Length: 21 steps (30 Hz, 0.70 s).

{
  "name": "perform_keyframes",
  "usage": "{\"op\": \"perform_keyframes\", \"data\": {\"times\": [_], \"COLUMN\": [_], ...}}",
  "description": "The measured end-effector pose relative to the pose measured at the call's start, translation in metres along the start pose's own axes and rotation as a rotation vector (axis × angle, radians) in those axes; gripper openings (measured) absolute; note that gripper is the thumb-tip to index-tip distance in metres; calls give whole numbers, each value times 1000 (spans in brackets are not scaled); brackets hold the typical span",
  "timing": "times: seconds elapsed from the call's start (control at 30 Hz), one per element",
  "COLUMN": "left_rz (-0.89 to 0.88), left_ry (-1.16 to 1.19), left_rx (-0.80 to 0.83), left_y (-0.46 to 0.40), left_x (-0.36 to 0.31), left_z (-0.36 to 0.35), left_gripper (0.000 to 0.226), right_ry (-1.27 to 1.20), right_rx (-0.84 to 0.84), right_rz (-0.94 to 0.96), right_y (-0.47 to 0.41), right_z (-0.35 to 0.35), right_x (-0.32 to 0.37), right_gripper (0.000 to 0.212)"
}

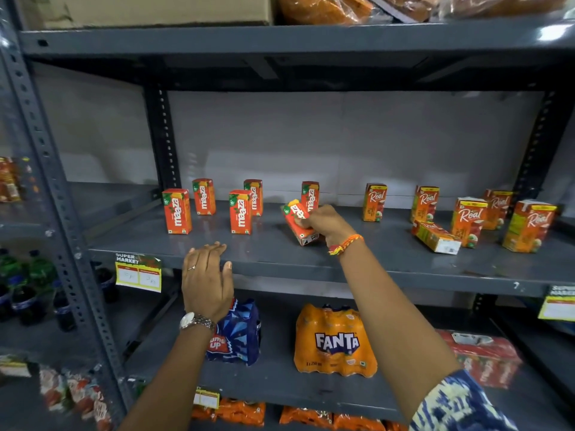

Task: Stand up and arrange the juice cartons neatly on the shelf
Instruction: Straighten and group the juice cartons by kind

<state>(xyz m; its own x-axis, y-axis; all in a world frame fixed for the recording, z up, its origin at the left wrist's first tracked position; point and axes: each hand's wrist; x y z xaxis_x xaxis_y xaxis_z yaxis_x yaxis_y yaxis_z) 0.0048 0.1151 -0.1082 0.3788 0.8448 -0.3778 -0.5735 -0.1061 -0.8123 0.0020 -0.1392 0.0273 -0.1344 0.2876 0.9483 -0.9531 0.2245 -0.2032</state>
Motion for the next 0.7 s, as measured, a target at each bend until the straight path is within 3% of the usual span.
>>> {"op": "perform_keyframes", "data": {"times": [0.17,0.33,0.7], "left_rz": [51,-96,-144], "left_ry": [-45,-27,-17], "left_rx": [-5,22,113], "left_y": [3,13,15], "left_x": [-14,-48,-67], "left_z": [1,-7,-17], "left_gripper": [41,46,39], "right_ry": [-205,-361,-139], "right_rx": [-19,2,-1], "right_rz": [44,91,146], "right_y": [17,33,8], "right_z": [24,42,20], "right_x": [0,-3,-5], "right_gripper": [39,38,51]}}
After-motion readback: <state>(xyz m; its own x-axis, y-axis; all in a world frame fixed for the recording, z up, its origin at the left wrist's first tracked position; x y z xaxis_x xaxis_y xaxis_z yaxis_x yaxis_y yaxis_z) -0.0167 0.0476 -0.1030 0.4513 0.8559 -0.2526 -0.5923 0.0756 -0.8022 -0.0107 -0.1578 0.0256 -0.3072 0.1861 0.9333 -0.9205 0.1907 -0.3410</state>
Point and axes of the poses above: each hand's wrist, its own y-axis away from the middle knuckle, its own z-axis out of the back of the hand, x = y × z, and after that the axes turned 8 degrees about z, right-handed
